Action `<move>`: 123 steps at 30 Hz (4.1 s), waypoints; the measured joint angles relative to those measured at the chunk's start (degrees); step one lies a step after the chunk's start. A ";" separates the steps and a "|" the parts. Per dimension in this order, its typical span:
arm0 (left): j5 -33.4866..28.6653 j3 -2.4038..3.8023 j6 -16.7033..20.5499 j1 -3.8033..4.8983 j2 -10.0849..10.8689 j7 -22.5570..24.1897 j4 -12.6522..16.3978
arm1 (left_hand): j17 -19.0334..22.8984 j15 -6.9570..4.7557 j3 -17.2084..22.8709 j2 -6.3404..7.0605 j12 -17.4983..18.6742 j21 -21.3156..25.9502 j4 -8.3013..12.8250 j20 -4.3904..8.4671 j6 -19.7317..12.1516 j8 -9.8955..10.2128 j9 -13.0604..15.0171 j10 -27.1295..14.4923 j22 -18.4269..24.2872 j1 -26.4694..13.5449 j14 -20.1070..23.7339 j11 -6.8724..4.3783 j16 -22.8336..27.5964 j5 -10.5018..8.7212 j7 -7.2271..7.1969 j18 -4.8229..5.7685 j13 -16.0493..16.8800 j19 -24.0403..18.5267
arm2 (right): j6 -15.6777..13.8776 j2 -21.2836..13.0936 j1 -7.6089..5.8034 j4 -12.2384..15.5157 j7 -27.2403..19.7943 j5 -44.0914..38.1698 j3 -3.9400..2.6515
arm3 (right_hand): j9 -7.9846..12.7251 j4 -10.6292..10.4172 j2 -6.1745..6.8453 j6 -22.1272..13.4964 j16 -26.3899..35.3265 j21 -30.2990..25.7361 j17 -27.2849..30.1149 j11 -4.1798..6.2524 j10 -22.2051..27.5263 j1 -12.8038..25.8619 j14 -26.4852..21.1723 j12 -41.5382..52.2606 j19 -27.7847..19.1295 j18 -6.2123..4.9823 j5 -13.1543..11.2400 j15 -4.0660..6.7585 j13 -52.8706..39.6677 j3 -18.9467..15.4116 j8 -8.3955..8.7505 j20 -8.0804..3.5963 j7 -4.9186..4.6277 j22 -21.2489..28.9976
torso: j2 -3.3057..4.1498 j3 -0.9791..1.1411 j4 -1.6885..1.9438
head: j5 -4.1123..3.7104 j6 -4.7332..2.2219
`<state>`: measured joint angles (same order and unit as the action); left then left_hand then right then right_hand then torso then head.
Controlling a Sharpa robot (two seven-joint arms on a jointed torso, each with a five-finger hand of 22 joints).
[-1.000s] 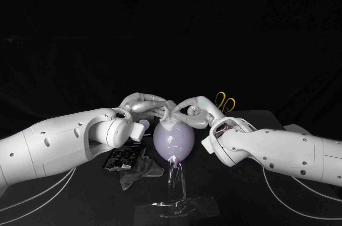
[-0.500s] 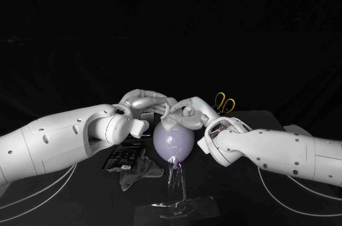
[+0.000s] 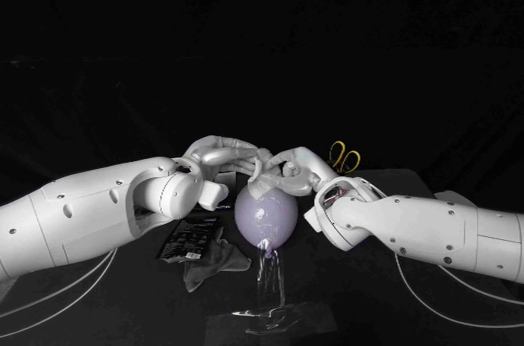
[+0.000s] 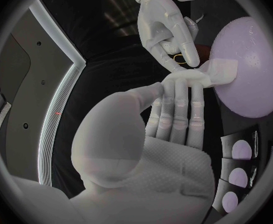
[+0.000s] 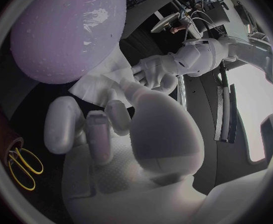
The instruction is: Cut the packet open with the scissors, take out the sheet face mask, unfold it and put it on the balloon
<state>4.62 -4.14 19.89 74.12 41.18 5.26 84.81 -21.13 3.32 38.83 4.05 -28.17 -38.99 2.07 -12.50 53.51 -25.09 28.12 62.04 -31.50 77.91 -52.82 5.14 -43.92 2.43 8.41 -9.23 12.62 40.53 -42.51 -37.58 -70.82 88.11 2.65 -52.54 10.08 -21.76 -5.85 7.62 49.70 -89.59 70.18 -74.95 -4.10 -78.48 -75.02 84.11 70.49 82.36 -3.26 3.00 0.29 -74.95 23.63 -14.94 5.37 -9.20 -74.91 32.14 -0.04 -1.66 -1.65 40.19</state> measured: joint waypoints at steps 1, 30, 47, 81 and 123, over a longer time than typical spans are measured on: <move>-0.01 0.04 -0.10 0.05 0.01 -0.05 0.03 | 0.00 0.00 0.00 0.01 0.00 0.00 0.00 0.00 0.00 -0.03 0.00 0.00 0.00 0.01 0.00 0.00 0.00 -0.01 0.00 0.00 0.01 0.00 | -0.02 -0.01 0.00 0.00 0.03 -0.10 0.00 | 0.01 0.02 0.00 0.00 0.00 0.00 0.00 0.00 0.00 0.00 0.00 0.00 0.00 0.00 0.00 0.00 0.00 -0.02 0.00 0.00 0.00 0.00 | -0.01 0.00 0.01 | 0.02 0.02; -3.09 1.88 -5.31 2.50 0.25 -0.78 -1.28 | 0.28 0.20 1.51 -0.03 -0.23 -0.67 0.39 -0.21 -0.43 -0.39 0.01 -0.20 -0.50 -0.36 0.20 0.20 0.01 0.13 0.43 0.01 0.29 -0.20 | -2.34 -6.94 0.01 4.96 -3.76 -1.90 0.02 | 0.41 2.30 -0.61 1.60 -0.21 1.87 0.00 0.20 -0.65 -3.03 -0.01 1.78 0.40 0.19 0.00 0.00 0.00 0.73 0.33 0.41 0.50 0.00 | -0.09 0.06 -0.06 | -0.10 -0.70; -3.35 1.91 -8.65 2.89 0.32 -2.21 -1.73 | 0.35 0.21 1.82 0.12 -0.45 -0.89 0.71 -0.21 -0.45 -0.32 0.02 -0.41 -0.72 -0.52 0.21 0.41 0.01 -0.01 0.41 0.02 0.42 -0.19 | -4.93 -5.12 -0.82 4.60 -10.58 -3.08 -0.40 | 0.79 4.00 -2.29 2.76 -0.04 2.22 0.05 0.40 -0.86 -4.71 -0.10 2.51 0.40 0.23 0.00 -0.10 -0.13 2.43 0.77 0.41 0.62 -0.02 | 0.01 0.01 0.04 | -0.44 -1.13; -2.67 1.91 -13.63 2.93 0.56 -2.99 -1.79 | 0.42 0.07 1.98 0.50 -0.65 -0.88 0.54 -0.21 -0.79 -0.50 0.05 -0.41 -0.85 -0.90 0.05 0.41 0.02 0.13 0.43 0.02 0.50 -0.19 | -1.77 -2.26 -1.52 1.84 -12.37 -4.17 -0.57 | 1.73 7.68 -1.87 3.92 -0.02 2.20 0.02 0.62 -1.06 -5.66 0.02 2.65 0.51 0.25 0.00 0.02 0.03 6.26 2.44 0.27 1.21 -0.01 | -0.04 0.04 -0.03 | -0.42 -1.13; -2.66 1.89 -13.34 2.94 0.50 -3.05 -2.72 | 0.58 0.20 1.96 0.51 -0.63 -1.07 0.55 -0.40 -0.74 -0.49 0.07 -0.41 -0.92 -1.34 0.00 0.41 0.01 -0.01 0.48 0.43 0.57 -0.39 | 0.08 -3.27 -1.52 4.21 -12.75 -0.63 -0.49 | -1.95 7.17 -4.93 11.07 -0.21 4.71 0.05 3.27 -4.15 -1.88 -0.09 6.88 1.64 0.30 -0.06 2.19 -0.10 5.78 -3.63 -1.29 3.85 -0.02 | -0.01 0.03 -0.03 | -0.42 -1.14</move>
<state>1.96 -2.24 6.55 77.06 41.68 2.21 82.09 -20.55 3.53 40.79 4.56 -28.80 -40.06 2.61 -12.90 52.77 -25.58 28.18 61.63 -32.41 76.57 -52.82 5.55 -43.91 2.42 8.89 -8.80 13.20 40.14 -42.43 -40.85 -72.34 92.32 -10.10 -53.17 9.59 -23.71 1.31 2.68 60.77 -89.80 74.89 -74.90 -0.83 -82.63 -76.90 84.03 77.37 84.00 -2.96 2.95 2.48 -75.05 29.41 -18.57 4.08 -5.35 -74.93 32.13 -0.02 -1.69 -2.07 39.05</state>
